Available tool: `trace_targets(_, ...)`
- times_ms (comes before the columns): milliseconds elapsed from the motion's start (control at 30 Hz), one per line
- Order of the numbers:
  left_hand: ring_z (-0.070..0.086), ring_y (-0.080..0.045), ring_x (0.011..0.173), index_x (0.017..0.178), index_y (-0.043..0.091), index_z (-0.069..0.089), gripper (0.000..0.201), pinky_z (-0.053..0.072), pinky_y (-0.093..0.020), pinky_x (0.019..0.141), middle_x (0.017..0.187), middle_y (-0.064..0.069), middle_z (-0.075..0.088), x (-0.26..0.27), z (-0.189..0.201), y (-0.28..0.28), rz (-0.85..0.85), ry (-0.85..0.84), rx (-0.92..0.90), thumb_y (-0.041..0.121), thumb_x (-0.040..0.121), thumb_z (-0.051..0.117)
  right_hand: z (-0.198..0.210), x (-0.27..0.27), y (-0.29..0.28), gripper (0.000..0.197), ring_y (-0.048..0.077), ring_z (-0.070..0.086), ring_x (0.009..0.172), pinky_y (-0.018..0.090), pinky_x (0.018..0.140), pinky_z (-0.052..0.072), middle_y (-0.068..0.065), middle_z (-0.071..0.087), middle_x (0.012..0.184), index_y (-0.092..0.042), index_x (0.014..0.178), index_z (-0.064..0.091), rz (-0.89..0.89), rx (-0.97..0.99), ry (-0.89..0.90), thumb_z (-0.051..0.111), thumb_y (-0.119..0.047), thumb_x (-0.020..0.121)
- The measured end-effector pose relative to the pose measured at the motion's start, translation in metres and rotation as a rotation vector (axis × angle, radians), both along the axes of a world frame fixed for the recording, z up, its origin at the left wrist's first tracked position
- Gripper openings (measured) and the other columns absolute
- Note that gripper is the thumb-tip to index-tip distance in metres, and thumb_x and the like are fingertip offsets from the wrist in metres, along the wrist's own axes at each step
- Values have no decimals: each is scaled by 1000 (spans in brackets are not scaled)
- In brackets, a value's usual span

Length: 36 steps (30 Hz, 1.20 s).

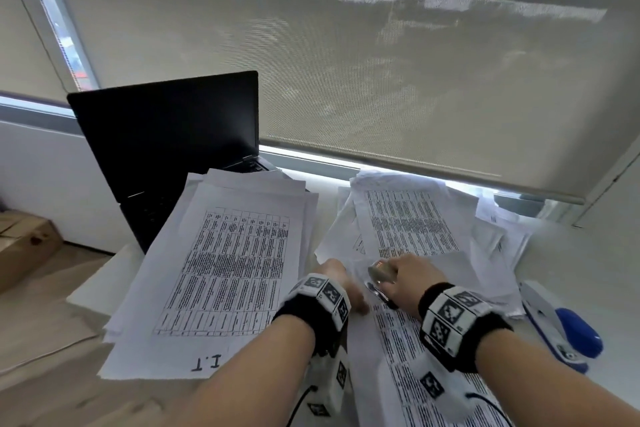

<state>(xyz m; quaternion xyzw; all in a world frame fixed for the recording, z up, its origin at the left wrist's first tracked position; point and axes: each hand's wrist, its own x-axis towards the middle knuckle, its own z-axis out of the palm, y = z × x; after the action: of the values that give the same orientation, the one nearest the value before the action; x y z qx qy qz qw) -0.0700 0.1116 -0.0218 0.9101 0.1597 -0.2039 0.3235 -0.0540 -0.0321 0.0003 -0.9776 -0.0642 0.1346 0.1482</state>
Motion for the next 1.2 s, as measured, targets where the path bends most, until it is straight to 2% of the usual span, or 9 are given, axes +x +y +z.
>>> trace_targets(133,62,-25,84,76,19,44,45,55,-33,80,89,-4,60,1,2,0,-10,-2,-16,36,67,85,-8,1,10,17,17,64,85,37,87,54,-1,66,91,-23,97,63,-86,40,-19,60,-35,86)
trace_targets(267,66,-24,85,81,16,54,39,57,-35,83,90,-5,66,2,4,0,-27,8,-25,34,68,85,-12,3,14,22,18,64,89,38,88,53,1,67,96,-20,100,64,-123,85,-58,59,-37,87)
trace_targets(400,65,-25,88,82,16,50,41,56,-35,85,90,-5,63,-1,8,-1,-14,14,-22,34,70,85,-15,3,18,26,21,62,94,37,89,51,3,66,99,-16,103,62,-135,89,-98,58,-37,89)
trace_targets(533,60,-26,83,77,18,43,38,54,-32,80,83,-4,56,-5,6,-1,25,-26,-41,35,80,76,-18,5,21,29,21,62,97,37,92,49,4,67,103,-17,109,61,-140,115,-150,57,-38,90)
trace_targets(633,60,-25,81,81,17,47,30,52,-30,74,85,-4,59,-3,3,0,37,-44,-63,39,87,67,-17,9,23,31,22,62,94,32,88,49,5,68,101,-15,106,64,-169,126,-183,56,-41,90)
trace_targets(733,60,-20,80,85,15,50,30,51,-29,71,87,-3,61,2,-1,1,17,-11,-67,33,82,74,-13,15,23,35,23,61,91,29,83,46,6,68,100,-12,106,64,-214,152,-179,56,-42,90)
trace_targets(833,63,-21,85,91,14,54,35,53,-30,75,94,-4,64,5,-4,1,16,0,-47,33,77,80,-8,11,16,29,17,55,82,24,79,41,-1,64,91,-19,110,64,-185,235,-172,57,-39,91)
trace_targets(967,64,-27,94,97,17,52,56,56,-39,87,102,-5,65,7,-3,-1,41,63,-59,34,60,91,3,0,-14,35,16,57,88,25,84,43,-4,62,94,-22,124,60,-136,325,-164,59,-36,91)
trace_targets(1200,62,-27,101,106,13,51,58,54,-39,91,107,-5,62,7,-1,-2,25,70,-15,33,66,88,13,-14,-65,36,15,58,92,26,83,44,-1,66,105,-23,121,61,-46,124,-157,63,-38,88)
